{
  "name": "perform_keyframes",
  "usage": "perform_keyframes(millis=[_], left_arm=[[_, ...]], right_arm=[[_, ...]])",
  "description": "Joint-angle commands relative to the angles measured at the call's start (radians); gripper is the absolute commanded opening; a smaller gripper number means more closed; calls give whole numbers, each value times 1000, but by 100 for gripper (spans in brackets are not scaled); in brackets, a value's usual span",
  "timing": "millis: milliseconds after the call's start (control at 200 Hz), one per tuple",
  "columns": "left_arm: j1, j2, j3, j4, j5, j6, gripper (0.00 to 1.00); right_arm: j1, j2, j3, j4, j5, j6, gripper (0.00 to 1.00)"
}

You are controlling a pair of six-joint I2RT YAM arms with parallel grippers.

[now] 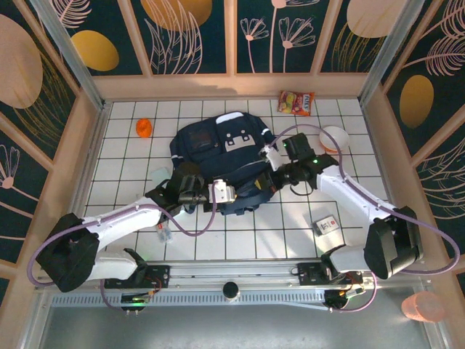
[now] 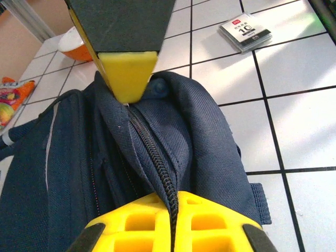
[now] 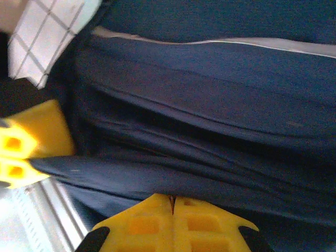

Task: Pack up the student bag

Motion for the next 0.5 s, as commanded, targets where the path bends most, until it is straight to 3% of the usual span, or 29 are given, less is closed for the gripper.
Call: perform_keyframes(millis=[0,205,305,355,465,495], left_arm=[[17,-57,20,-2,19,40,0],[30,-110,3,-42,-1,41,0],[35,-146,-17,-57,-23,24,0],[36,-167,-30,-56,-24,-4,10],[37,-192,-47,-81,-7,-25,17],[37,-195,-53,-78,-17,-34,24]], right_arm=[[-81,-8,16,-65,178,35,0],[-135,15,-16,-23,254,86,0],[-127,-7,-25,26,155,85,0],[-108,-31,-38,63,101,92,0],[-71,-58,-59,85,24,77,0],[-61,-59,-67,87,12,83,0]])
